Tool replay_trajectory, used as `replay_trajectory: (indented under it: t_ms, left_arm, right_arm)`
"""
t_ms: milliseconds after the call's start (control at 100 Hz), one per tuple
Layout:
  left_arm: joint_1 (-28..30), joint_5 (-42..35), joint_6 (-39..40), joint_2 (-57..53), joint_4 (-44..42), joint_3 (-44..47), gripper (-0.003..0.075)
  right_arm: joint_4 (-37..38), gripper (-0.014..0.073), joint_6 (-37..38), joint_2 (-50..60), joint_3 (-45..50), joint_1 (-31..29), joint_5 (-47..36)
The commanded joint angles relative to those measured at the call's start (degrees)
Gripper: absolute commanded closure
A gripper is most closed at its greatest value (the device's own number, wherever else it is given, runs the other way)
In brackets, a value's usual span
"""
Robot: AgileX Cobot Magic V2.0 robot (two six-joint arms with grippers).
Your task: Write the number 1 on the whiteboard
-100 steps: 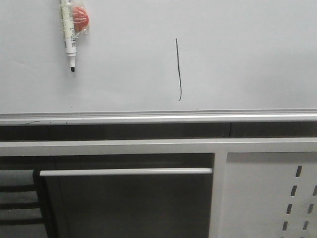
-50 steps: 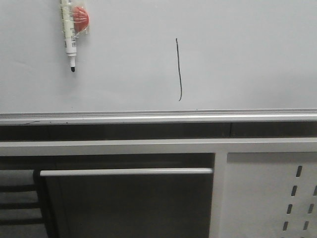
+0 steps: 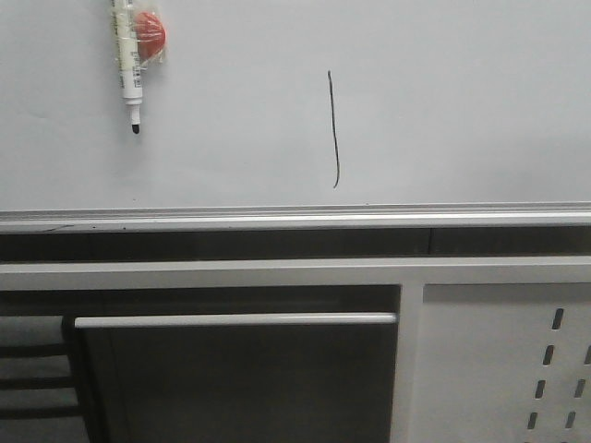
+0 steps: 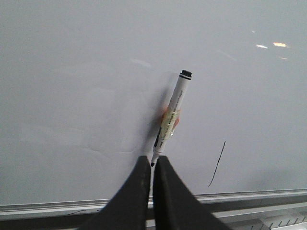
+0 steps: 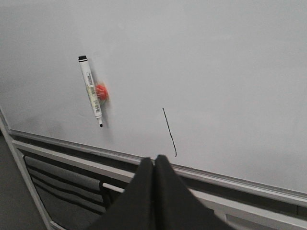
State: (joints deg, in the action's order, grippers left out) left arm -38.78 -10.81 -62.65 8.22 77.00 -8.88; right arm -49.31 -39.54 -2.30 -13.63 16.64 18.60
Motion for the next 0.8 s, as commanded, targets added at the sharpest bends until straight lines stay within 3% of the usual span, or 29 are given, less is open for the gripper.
replay_trajectory:
  t_ms: [0, 380, 510, 580, 710, 790]
  left_arm:
    - [-0.03, -0.6, 0.12, 0.44, -0.42, -1.57, 0.0741]
    - [-0.03, -0.6, 0.12, 0.44, -0.86, -1.35, 0.0741]
    - [0.49, -0.6, 1.17, 0.44, -12.72, -0.85, 0.0741]
    - [2.95, -0.87, 8.98, 0.44, -25.48, 0.19, 0.0741]
    - [12.06, -0.91, 32.17, 0.02, -44.61, 3.29, 0.0741]
    - [18.12, 1.86, 46.81, -1.48, -60.73, 4.66, 0.0741]
  right_arm:
    - [-1.1, 0.0647, -0.01, -0.69, -1.43, -0.28, -3.46]
    - [-1.1, 0.0647, -0.01, -0.69, -1.43, -0.28, -3.46]
    - [-1.1, 0.0647, -0.01, -0.69, -1.43, -0.28, -3.46]
    - [-1.1, 0.0647, -0.01, -0.69, -1.43, -0.28, -3.46]
    - [-1.1, 0.0647, -0.01, -0.69, -1.43, -0.28, -3.46]
    - [-1.1, 0.0647, -0.01, -0.69, -1.43, -0.28, -3.46]
